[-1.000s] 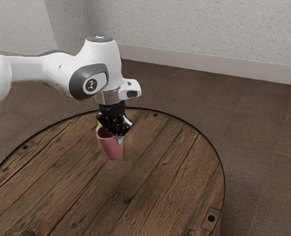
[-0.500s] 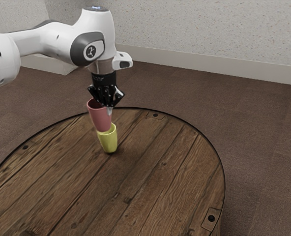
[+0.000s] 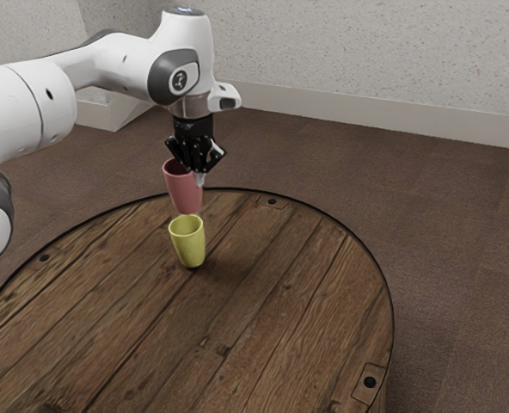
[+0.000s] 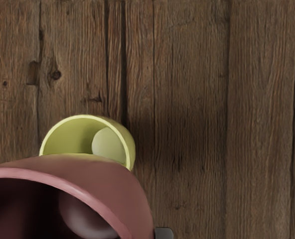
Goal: Place the right cup onto the left cup
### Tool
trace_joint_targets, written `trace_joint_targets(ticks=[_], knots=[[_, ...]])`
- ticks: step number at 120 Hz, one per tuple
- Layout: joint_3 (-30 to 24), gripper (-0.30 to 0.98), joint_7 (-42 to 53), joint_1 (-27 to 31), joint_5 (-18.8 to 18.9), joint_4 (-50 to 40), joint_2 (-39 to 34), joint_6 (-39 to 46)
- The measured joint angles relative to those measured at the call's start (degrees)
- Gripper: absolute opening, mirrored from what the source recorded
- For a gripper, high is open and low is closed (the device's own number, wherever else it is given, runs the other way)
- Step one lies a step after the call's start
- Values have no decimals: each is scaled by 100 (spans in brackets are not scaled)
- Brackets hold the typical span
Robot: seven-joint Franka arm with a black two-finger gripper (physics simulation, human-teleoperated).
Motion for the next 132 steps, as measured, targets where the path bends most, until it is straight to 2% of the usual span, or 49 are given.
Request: trace_joint_targets(ticks=[19,64,132], knots=[[-27,-10,110,185,-11,321,264,-40],[-29,-10,301,339,-59,406,627,10],[13,-10,405,320,-91,-300,239,475]])
